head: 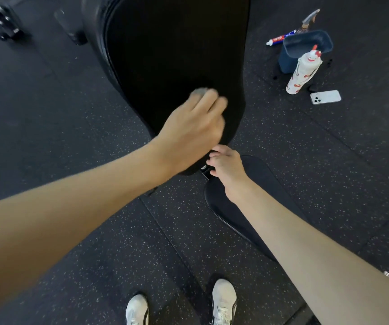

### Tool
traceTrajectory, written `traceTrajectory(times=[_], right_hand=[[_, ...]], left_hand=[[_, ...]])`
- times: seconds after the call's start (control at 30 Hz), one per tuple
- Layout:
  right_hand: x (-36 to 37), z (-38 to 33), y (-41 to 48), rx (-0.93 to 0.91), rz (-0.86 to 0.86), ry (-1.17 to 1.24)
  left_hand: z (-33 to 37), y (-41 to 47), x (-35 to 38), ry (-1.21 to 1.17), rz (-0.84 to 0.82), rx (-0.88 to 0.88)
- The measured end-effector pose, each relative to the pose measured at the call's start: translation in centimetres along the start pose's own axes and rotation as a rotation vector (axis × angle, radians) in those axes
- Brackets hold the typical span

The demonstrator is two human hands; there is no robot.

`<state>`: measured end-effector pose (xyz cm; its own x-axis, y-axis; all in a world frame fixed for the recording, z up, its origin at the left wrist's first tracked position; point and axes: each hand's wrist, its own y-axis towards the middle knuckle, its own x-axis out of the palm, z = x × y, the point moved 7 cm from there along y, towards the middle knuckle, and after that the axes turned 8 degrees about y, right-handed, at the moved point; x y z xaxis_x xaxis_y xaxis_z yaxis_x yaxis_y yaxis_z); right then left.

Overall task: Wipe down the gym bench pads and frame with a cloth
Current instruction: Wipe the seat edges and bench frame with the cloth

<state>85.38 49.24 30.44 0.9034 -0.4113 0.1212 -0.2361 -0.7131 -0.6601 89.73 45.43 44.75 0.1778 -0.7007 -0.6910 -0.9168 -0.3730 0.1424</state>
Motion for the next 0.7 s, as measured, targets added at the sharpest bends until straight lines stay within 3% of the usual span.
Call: traceTrajectory(times=[0.13, 0.23, 0.43, 0.5, 0.63, 0.7], right_hand=[[0.7, -0.4, -0.9, -0.008, -0.022, -0.066], [1.6, -1.4, -1.6, -0.007, -0.079, -0.025], [3.6, -0.4, -2.9, 0.039, -0.159, -0.091], [3.4, 0.7, -3.6, 0.04, -0.181, -0.113], [1.3, 2.7, -4.1, 0.072, -0.123, -0.131], [0.1, 3.0, -3.7, 0.083, -0.061, -0.127]], left_hand=[[-2.5, 2.8, 0.5, 0.017, -0.089, 0.01], [-2.9, -0.7, 1.0, 0.1, -0.05, 0.106], [-2.1, -7.1, 1.4, 0.135, -0.202, 0.119], [-1.7, -7.9, 0.9, 0.041, -0.261, 0.109], [3.0, -8.9, 2.1, -0.015, -0.364, 0.376], [4.6, -6.4, 2.5, 0.049, -0.248, 0.418]])
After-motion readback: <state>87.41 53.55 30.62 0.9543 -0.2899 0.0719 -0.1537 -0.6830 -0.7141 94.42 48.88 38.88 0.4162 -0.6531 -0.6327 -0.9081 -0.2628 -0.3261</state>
